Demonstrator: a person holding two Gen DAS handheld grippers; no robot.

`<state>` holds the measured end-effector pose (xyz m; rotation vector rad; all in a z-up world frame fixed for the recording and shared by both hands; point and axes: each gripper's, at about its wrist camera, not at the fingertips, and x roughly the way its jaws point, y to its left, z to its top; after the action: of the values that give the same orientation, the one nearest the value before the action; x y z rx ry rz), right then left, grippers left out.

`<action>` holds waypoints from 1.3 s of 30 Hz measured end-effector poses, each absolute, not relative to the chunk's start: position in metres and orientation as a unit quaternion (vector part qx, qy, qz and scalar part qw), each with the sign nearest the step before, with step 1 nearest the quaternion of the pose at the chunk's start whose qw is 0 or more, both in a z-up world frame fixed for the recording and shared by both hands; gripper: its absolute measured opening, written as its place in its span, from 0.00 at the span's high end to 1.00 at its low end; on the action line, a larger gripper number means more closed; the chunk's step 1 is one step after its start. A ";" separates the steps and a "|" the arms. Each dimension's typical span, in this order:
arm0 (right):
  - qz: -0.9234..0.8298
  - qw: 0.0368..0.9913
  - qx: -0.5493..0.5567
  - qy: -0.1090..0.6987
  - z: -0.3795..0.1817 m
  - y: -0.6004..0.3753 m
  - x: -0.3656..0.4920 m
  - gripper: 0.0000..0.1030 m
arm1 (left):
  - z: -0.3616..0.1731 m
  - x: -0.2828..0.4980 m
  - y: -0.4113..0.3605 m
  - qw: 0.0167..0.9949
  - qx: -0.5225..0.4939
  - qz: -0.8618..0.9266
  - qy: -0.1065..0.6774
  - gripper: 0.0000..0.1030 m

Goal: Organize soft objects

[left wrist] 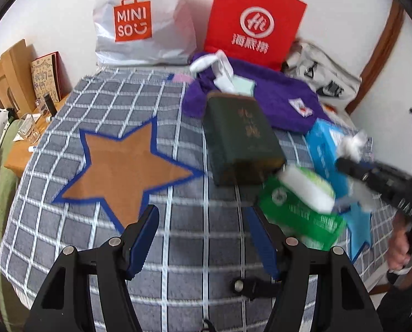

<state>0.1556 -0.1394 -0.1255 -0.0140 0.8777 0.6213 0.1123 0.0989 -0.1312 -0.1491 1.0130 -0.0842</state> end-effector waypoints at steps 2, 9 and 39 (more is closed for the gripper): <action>0.290 0.863 -0.003 0.414 -0.123 -0.149 0.144 0.85 | -0.138 0.102 0.094 0.866 -0.069 -0.035 0.494 0.38; 0.267 0.875 -0.002 0.404 -0.122 -0.175 0.110 0.85 | -0.157 0.066 0.072 0.849 -0.068 -0.052 0.522 0.38; 0.245 0.881 0.027 0.404 -0.136 -0.231 0.078 0.83 | -0.197 0.062 0.014 0.850 0.018 -0.014 0.527 0.14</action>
<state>0.0781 -0.2309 -0.1356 0.0573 0.8428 0.5106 0.0619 0.0138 -0.1972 0.0385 1.1097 -0.0303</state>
